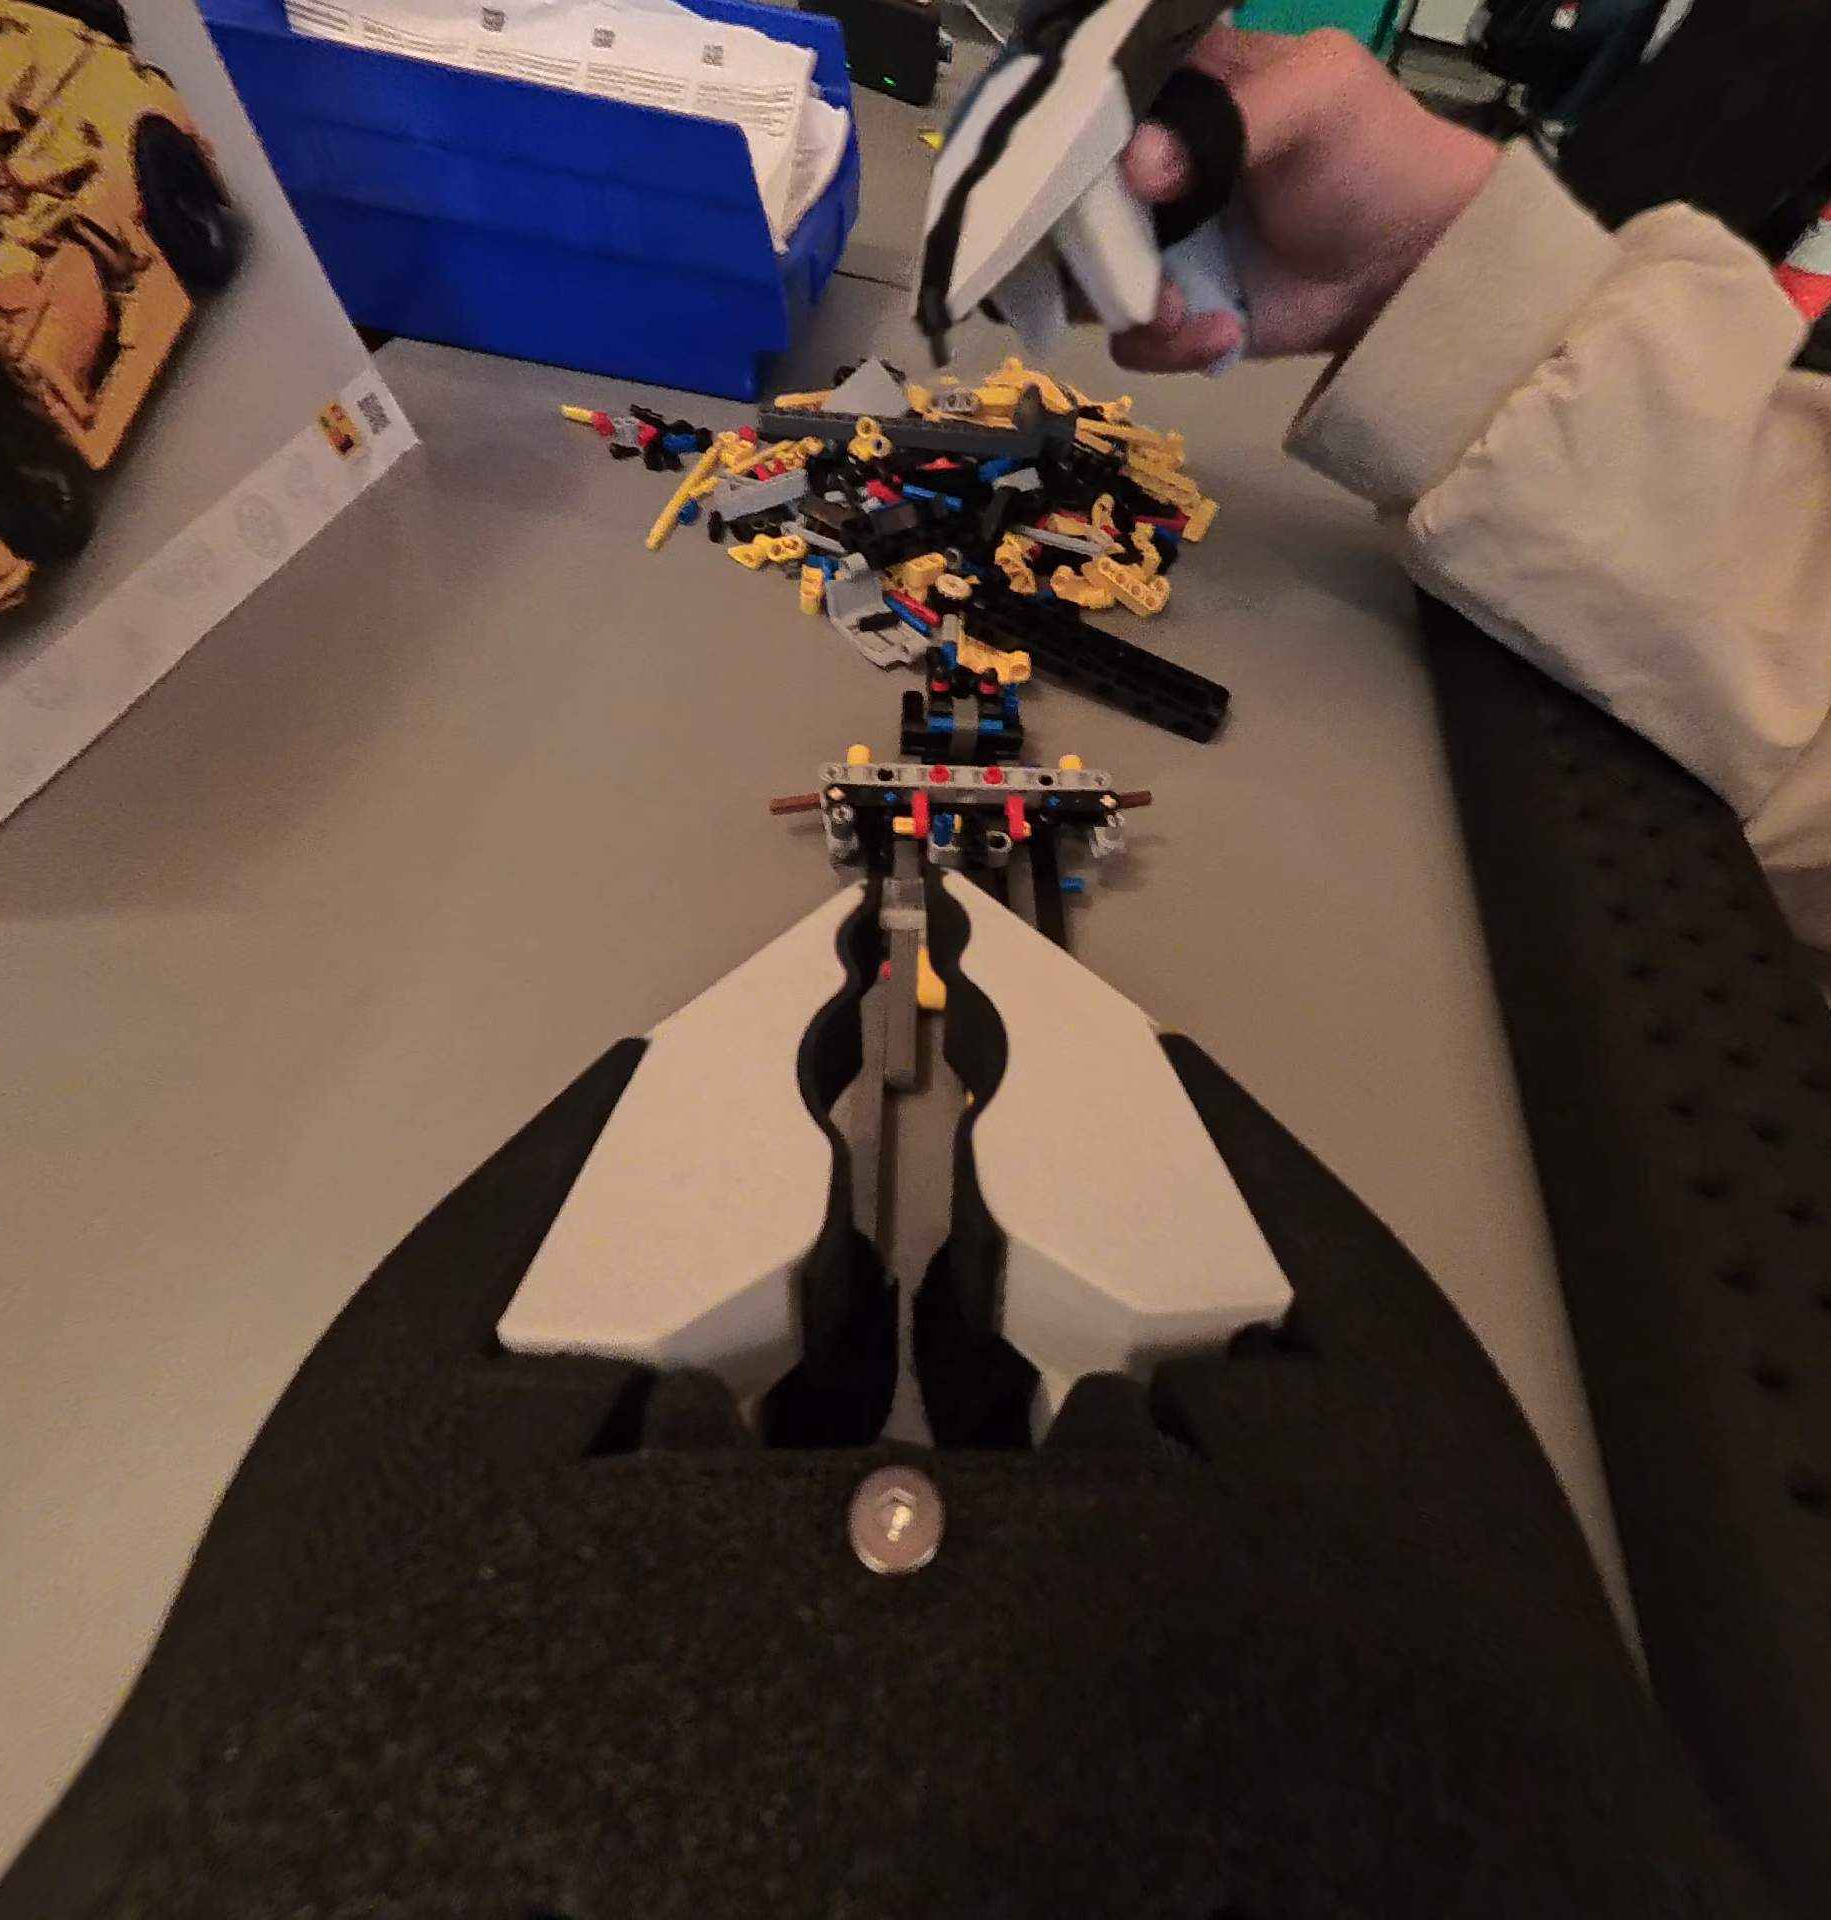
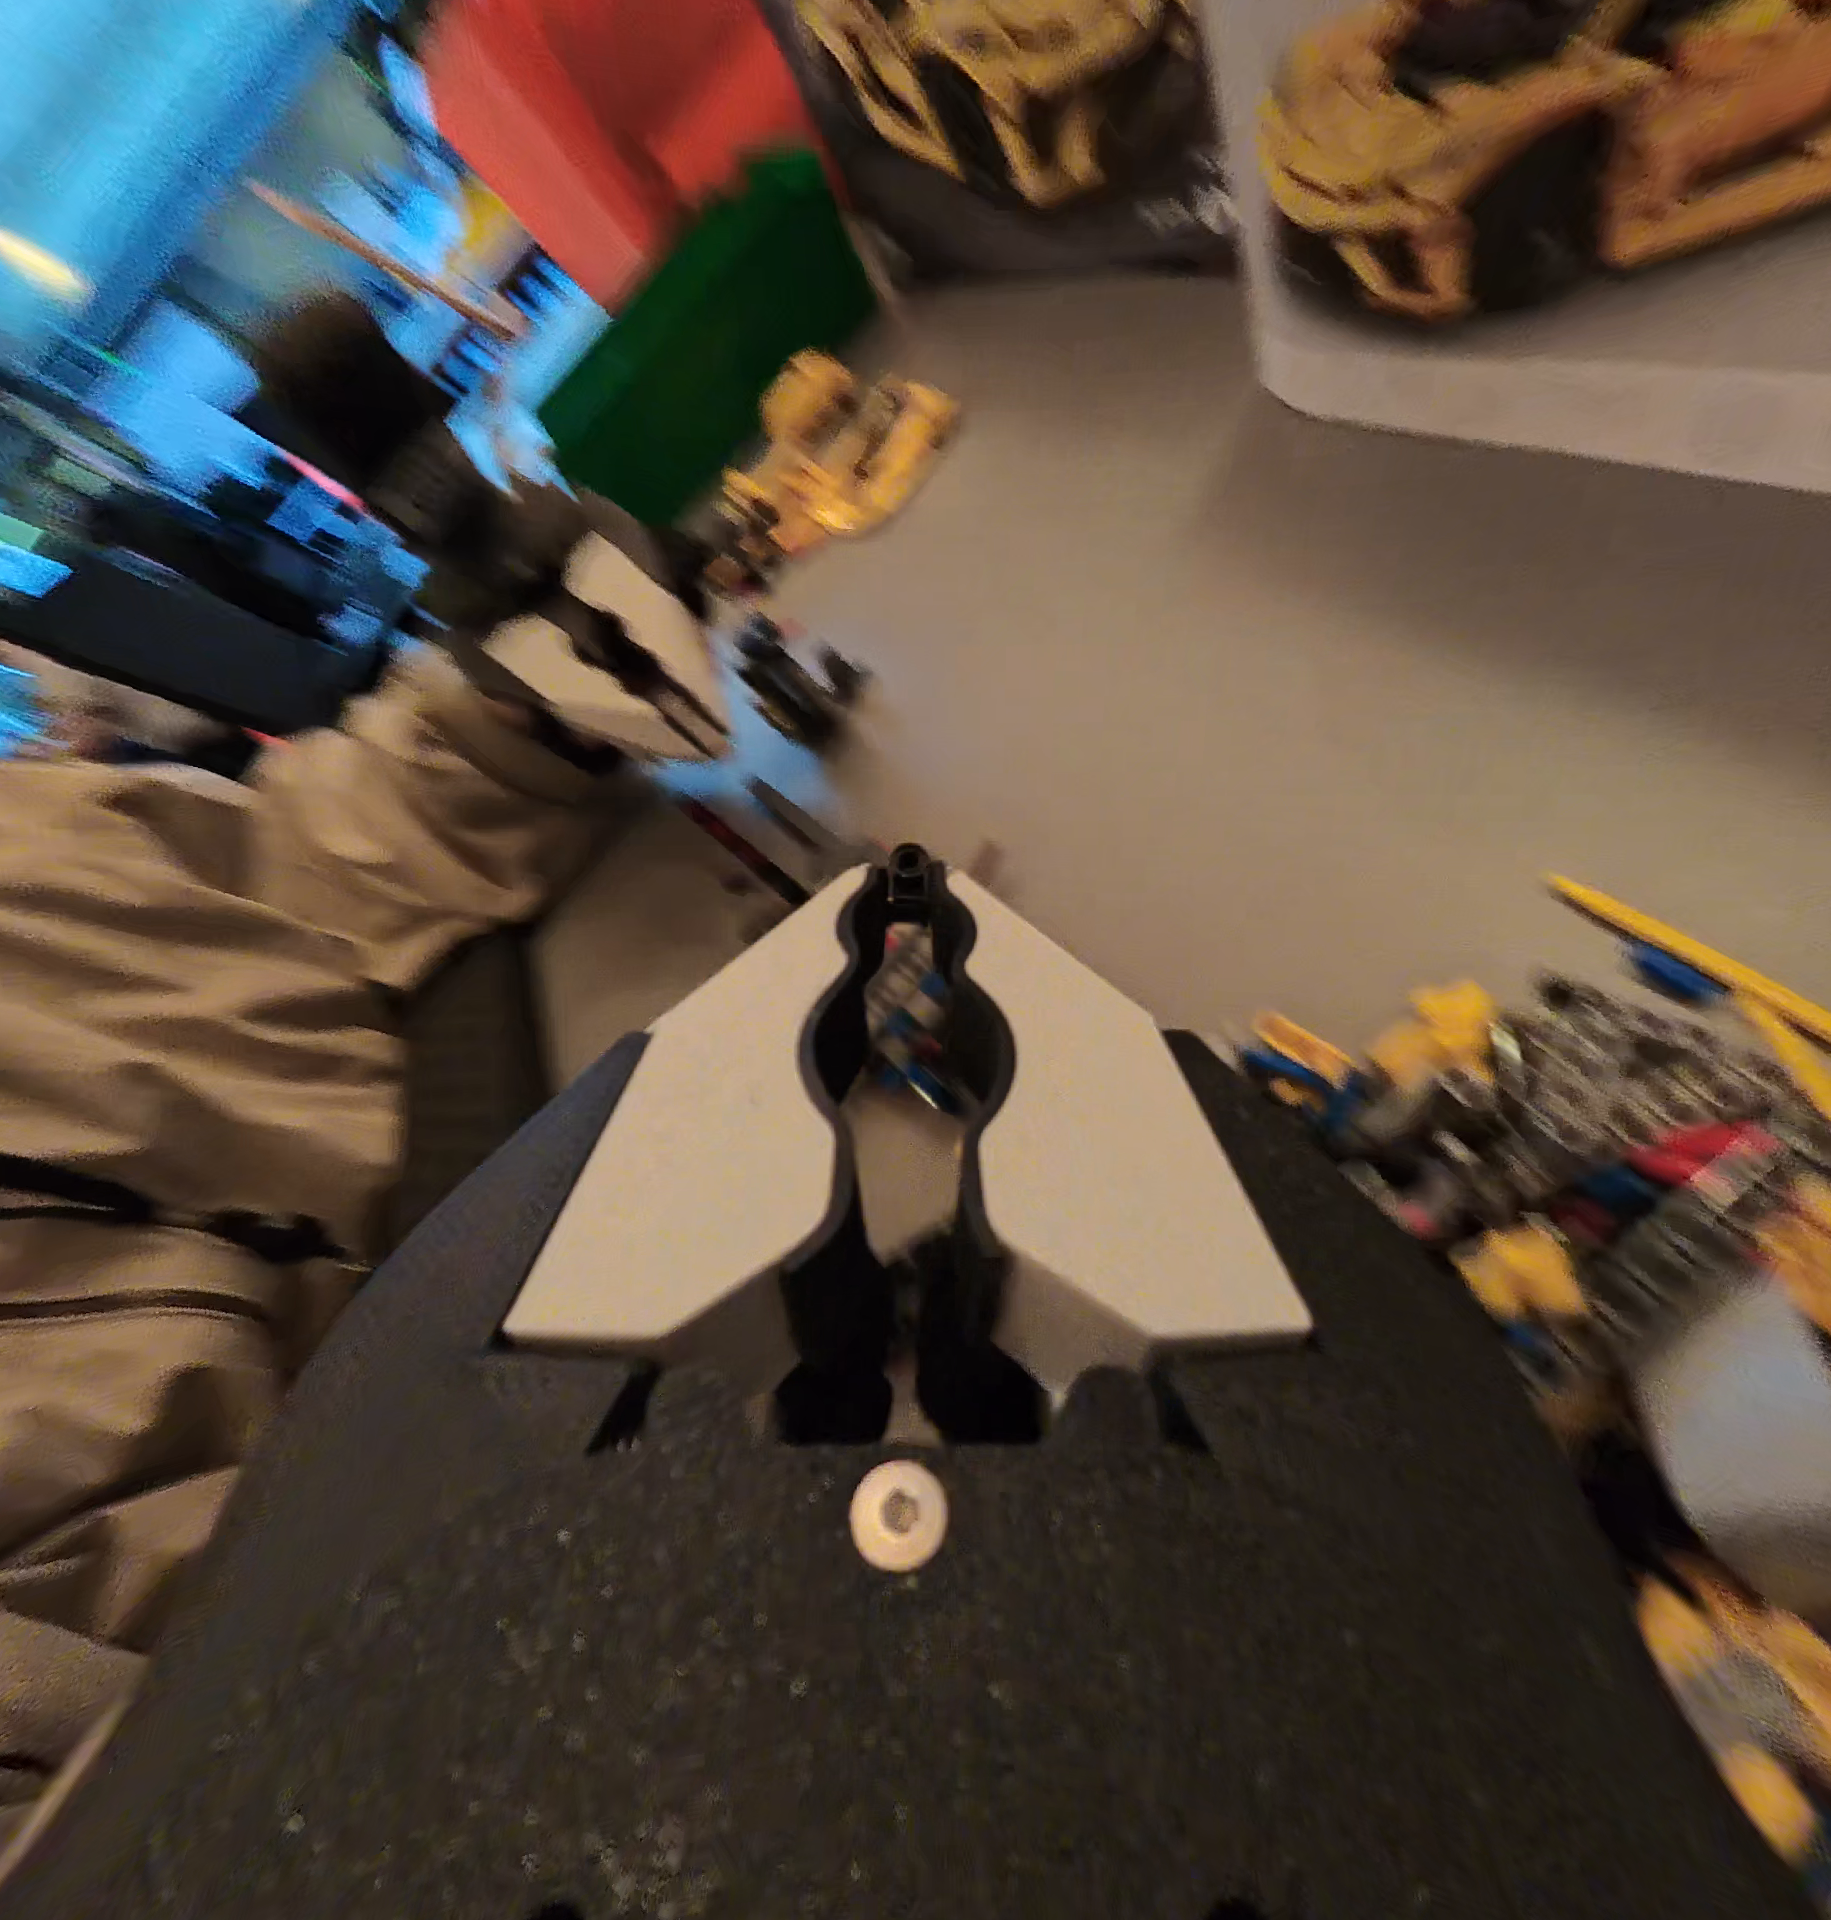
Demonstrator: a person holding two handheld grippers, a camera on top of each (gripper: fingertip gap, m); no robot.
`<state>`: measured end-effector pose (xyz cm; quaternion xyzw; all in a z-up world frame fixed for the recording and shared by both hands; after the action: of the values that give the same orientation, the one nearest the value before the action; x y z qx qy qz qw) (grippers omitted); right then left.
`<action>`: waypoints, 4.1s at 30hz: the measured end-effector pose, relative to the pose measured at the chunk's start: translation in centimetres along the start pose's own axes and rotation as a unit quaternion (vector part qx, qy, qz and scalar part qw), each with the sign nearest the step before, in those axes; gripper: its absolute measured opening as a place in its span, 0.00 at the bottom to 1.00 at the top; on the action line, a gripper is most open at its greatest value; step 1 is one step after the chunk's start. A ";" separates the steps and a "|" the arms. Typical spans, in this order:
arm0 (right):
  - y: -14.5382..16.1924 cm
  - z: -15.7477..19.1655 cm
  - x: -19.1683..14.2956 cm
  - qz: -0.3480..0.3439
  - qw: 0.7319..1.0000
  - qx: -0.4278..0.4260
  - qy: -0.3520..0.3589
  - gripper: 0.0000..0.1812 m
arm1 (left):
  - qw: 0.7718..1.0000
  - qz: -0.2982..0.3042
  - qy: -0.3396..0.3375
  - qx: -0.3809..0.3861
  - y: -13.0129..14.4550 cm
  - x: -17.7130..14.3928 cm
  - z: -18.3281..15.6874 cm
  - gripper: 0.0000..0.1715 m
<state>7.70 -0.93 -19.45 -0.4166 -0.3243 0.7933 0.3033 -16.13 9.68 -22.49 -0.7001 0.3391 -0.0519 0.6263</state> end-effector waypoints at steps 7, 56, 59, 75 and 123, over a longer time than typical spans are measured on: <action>-1.6 7.1 6.5 -0.037 0.978 0.016 -0.205 0.03 | 0.995 -0.092 0.026 -0.039 -2.1 1.0 -0.9 0.11; 1.3 -5.4 -1.9 0.032 0.947 -0.137 0.287 0.14 | 0.984 -0.136 0.090 -0.067 -2.6 2.3 -2.8 0.03; 0.2 -3.1 -0.7 -0.012 0.947 -0.203 0.250 0.20 | 0.971 -0.175 0.122 -0.105 -3.0 1.8 -2.6 0.03; -0.1 13.7 8.1 -0.231 0.864 -0.443 0.062 0.17 | 0.877 -0.296 0.269 -0.268 -3.3 0.4 -1.3 0.03; 7.3 10.4 17.2 0.145 0.925 -0.349 0.045 0.26 | 0.987 -0.002 -0.119 -0.107 0.5 -1.4 4.1 0.04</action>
<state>-10.83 4.86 -28.46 -0.5738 -0.5029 0.6455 0.0341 -15.35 13.88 -23.38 -0.7646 0.2648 0.0667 0.5838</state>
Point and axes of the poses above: each gripper's, where its closed fingertips meet, x out along the fingers, y out of its underside, z = x × y across the jaws, the point moved 6 cm from there along -x, back along the fingers, and after that the axes turned 14 degrees about y, right-handed, at the moved point
